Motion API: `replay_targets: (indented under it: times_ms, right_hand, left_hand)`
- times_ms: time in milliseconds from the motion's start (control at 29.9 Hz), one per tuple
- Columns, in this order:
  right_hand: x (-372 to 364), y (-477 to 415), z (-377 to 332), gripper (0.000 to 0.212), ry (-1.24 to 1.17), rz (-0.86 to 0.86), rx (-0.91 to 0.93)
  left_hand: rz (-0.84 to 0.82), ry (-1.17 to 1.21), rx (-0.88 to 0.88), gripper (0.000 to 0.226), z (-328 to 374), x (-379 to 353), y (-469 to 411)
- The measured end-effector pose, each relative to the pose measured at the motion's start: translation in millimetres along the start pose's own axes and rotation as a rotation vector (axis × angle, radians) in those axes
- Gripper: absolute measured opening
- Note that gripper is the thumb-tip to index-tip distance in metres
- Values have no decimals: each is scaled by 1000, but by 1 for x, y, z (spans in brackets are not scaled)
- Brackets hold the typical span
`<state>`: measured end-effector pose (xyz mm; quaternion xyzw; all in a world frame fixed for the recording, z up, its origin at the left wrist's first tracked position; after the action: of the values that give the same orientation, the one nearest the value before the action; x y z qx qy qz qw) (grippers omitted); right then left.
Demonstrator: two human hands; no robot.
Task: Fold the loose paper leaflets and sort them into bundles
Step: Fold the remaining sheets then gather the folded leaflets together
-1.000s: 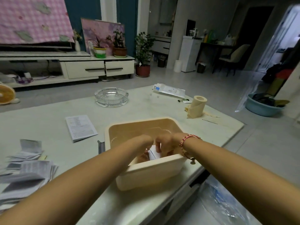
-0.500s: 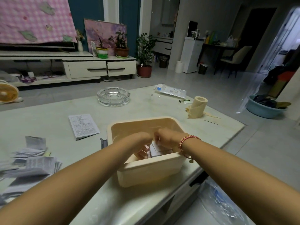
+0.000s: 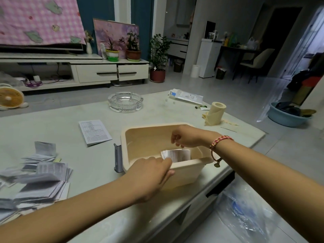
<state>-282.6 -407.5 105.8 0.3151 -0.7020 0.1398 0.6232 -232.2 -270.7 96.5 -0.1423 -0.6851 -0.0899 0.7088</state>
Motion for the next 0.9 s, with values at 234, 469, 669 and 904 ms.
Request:
replay_targets:
  times_ms: [234,469,669,904]
  right_hand:
    - [7,-6,8,22,-43,54,-31]
    - [33,1,1,21,-60,160,-34]
    - [51,22,-23,23,6,220,-45]
    - [45,20,-149,19,-398,347,234]
  left_hand:
    - [47,11,24,30,0,-1,-35]
    - [95,30,74,32,-10,2,-79]
    - [97,-21,95,40,-8,3,-83]
    - [187,70,368,49,-67,16,33]
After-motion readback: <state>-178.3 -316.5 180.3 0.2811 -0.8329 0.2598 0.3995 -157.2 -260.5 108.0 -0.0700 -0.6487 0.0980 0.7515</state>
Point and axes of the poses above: each hand's wrist, its own y-axis away from the middle knuckle, its own x-axis out of the back of the hand, z = x × y, the point moved 8 cm from there along -y, towards the middle knuckle, and after that the axes turned 1 degree about -y, right-handed, at the moved point
